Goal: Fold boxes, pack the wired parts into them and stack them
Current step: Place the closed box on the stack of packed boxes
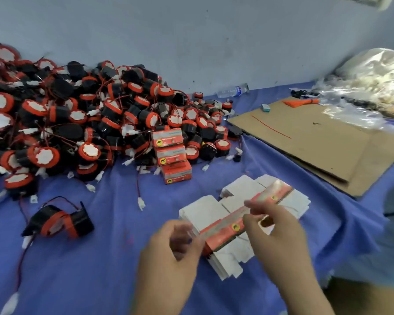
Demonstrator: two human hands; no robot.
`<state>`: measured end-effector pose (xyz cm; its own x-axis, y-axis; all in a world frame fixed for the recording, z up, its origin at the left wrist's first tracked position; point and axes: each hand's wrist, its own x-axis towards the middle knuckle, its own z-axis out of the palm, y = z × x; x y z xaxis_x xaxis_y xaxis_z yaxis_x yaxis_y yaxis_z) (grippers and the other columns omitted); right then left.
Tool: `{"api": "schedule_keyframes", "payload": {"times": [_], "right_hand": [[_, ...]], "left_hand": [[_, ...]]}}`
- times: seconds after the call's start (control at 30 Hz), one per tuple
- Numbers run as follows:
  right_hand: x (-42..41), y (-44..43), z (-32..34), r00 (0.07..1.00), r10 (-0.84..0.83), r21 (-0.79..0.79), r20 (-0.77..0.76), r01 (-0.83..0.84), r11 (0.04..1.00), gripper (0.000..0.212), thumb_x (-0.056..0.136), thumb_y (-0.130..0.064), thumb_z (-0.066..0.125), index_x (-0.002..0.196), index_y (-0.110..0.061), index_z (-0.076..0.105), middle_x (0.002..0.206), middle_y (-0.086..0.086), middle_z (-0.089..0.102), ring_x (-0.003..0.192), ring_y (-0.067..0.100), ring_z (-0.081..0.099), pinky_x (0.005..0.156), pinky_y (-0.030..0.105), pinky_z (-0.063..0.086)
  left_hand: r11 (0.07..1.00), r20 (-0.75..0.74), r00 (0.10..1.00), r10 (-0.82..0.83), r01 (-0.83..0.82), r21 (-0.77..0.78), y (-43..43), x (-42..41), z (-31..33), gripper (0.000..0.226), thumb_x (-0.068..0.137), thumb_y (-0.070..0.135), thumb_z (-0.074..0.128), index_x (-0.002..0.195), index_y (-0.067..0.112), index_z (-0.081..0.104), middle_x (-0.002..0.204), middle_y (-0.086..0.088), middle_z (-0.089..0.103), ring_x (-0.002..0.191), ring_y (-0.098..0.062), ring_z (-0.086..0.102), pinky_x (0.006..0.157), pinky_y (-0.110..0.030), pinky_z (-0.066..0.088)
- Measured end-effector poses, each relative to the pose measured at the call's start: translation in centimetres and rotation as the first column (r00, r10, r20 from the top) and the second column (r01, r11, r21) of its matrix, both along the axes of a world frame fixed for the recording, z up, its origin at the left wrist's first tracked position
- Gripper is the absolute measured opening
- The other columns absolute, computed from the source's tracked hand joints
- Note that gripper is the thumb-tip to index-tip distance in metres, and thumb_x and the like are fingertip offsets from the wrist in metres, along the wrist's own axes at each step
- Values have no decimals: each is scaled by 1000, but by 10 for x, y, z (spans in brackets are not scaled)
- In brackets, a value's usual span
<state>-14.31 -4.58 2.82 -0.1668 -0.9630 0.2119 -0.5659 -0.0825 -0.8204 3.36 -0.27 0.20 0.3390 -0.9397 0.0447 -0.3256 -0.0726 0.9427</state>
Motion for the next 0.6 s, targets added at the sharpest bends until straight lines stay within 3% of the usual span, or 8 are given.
{"api": "schedule_keyframes", "payload": {"times": [0.07,0.13,0.23,0.5,0.6], "right_hand": [[-2,22,-12,990,38,53,-135,-31,998,18,85,-35,73,99,-45,70,101,-21,62,103,1,54,87,24,47],[1,32,-17,952,43,143,-303,1,990,31,84,-44,72,115,-43,68,110,-17,54,113,12,45,97,37,44],[5,35,-17,909,57,234,-412,45,971,45,87,-48,66,131,-41,60,122,-11,50,117,16,37,100,38,41],[7,35,-21,941,67,212,-332,6,977,34,91,-39,64,124,-29,69,121,-6,58,116,17,39,98,38,44],[5,35,-17,972,69,182,-223,-28,983,26,91,-30,66,115,-27,73,114,-4,62,115,20,46,96,41,47]], "left_hand": [[993,-38,999,3,2,122,16,-29,-5,25,76,28,85,86,30,62,80,4,66,67,0,63,61,-9,47],[982,-31,999,12,-6,189,22,-44,-10,30,79,34,82,89,28,55,82,5,64,70,4,60,60,-9,46],[976,-22,999,31,-25,216,24,-51,-12,28,83,37,79,89,28,53,78,6,65,70,11,58,57,-6,42],[975,-109,987,117,-93,202,22,-58,-11,20,79,35,80,83,27,62,74,13,71,68,-5,69,64,-24,55],[979,-246,956,160,-123,161,22,-60,-11,14,81,20,78,84,24,65,78,8,72,75,-10,70,72,-33,60]]}}
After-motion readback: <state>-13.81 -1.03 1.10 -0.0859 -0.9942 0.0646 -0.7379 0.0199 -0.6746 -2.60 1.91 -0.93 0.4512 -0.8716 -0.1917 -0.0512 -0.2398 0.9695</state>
